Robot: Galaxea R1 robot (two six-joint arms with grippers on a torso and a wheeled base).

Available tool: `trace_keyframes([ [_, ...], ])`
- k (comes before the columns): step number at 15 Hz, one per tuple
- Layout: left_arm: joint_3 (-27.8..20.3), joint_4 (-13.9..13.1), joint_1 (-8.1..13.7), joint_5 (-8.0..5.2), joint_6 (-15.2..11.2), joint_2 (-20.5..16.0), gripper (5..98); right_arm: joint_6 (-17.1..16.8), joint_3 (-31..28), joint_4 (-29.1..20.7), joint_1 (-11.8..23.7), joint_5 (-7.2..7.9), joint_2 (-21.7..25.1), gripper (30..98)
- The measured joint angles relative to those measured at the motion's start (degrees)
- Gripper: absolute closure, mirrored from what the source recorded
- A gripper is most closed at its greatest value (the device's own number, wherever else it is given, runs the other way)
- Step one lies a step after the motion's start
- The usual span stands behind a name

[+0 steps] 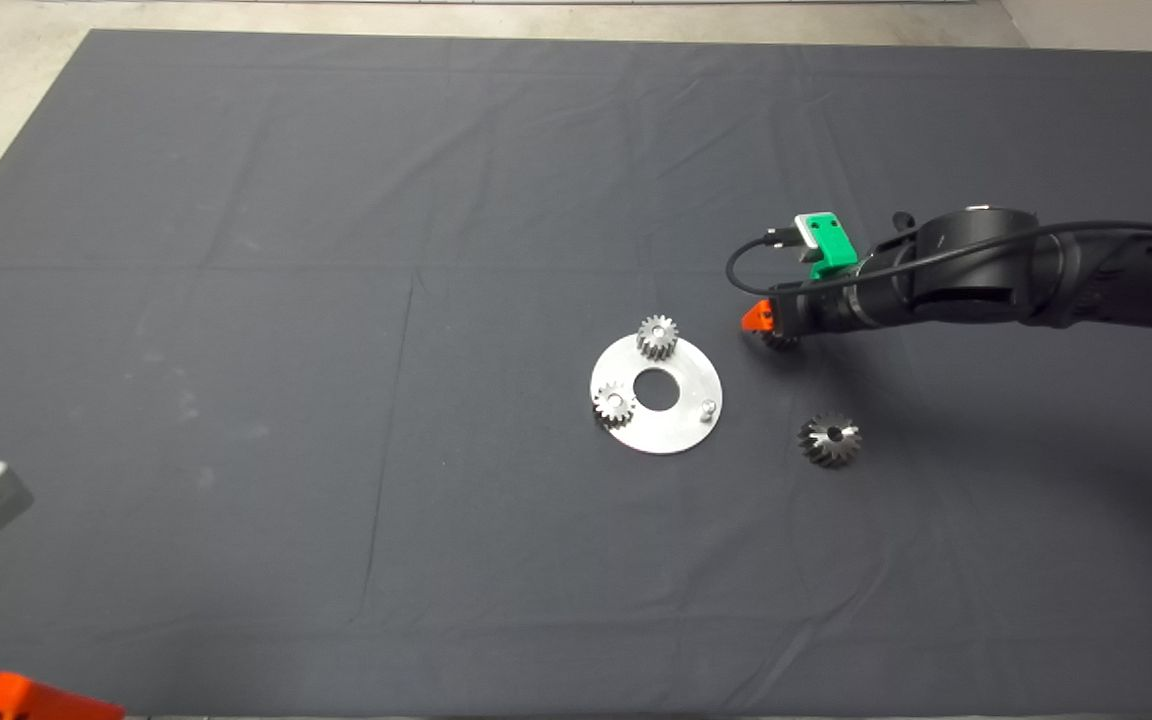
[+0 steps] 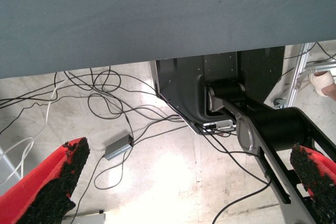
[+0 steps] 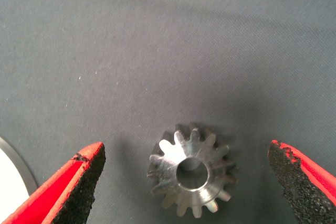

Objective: Remove an incorrectly installed larger gear and replace it with the correct smaller gear

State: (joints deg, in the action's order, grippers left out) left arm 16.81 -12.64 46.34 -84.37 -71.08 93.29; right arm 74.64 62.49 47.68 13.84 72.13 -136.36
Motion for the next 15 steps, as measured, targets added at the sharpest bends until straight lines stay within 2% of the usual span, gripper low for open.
trace_keyframes([
  [6,0.0,0.0,0.0,0.00,0.0,0.0,5.3,0.0,0.0,0.0,-0.1,-0.48,0.0,48.5],
  [7,0.0,0.0,0.0,-0.01,0.0,0.0,5.3,0.0,0.0,0.0,-0.5,-0.59,0.0,52.5],
  [12,0.0,0.0,0.0,0.00,0.0,-0.1,5.3,0.0,0.1,0.0,-1.3,-0.61,0.0,53.6],
  [13,0.0,0.0,0.0,-0.02,0.0,-0.2,5.3,0.0,0.1,0.0,-1.3,-0.61,0.0,57.3],
  [15,0.0,0.0,0.0,0.00,0.0,-0.3,5.3,0.0,0.2,0.0,-1.3,-0.63,0.0,58.7],
])
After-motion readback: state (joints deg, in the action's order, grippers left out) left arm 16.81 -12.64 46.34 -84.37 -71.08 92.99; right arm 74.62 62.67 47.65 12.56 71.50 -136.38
